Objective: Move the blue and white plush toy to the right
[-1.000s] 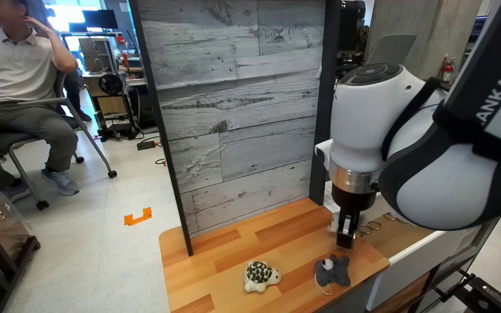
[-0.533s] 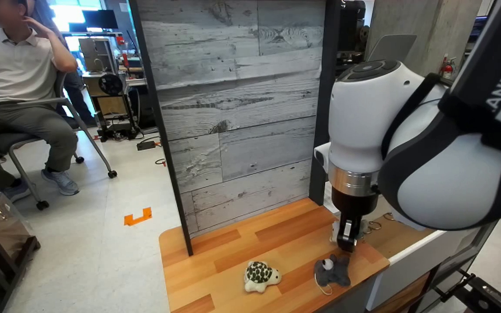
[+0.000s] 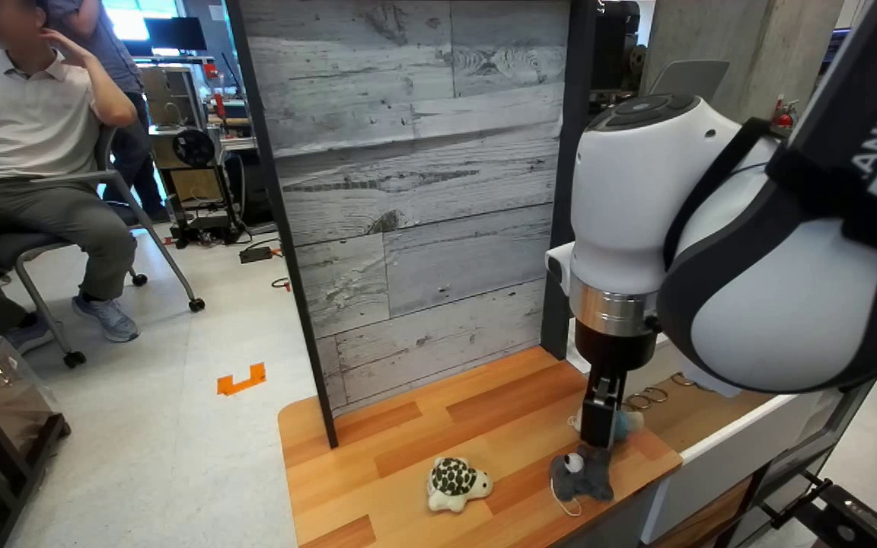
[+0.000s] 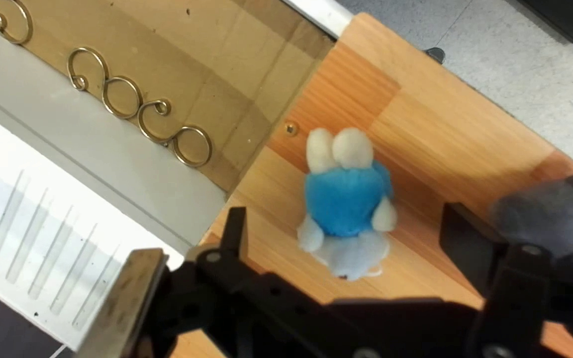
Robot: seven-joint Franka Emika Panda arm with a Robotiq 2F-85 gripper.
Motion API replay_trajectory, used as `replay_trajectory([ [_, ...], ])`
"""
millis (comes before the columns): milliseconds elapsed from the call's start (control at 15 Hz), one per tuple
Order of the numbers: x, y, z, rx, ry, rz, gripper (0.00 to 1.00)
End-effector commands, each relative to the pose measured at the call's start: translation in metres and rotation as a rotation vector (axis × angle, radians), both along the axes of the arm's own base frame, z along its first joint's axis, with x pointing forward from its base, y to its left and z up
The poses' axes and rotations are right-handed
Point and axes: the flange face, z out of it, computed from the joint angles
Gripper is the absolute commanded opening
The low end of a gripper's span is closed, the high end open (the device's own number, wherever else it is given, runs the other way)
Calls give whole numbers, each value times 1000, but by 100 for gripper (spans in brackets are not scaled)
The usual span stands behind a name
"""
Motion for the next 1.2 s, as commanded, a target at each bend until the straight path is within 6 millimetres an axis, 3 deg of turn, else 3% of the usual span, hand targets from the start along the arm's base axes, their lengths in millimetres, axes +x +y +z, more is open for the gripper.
replay_trajectory([
  [0, -5, 18, 35, 29, 4, 4, 100],
  [133, -4, 35, 56, 56, 7, -31, 100],
  [400, 8, 62, 117, 146, 64, -212, 100],
  [667, 26, 62, 161, 236, 76, -407, 100],
  [800, 35, 44, 170, 202, 50, -518, 100],
  [867, 30, 56, 161, 219, 47, -422, 100],
  [1133, 31, 54, 160, 216, 51, -432, 100],
])
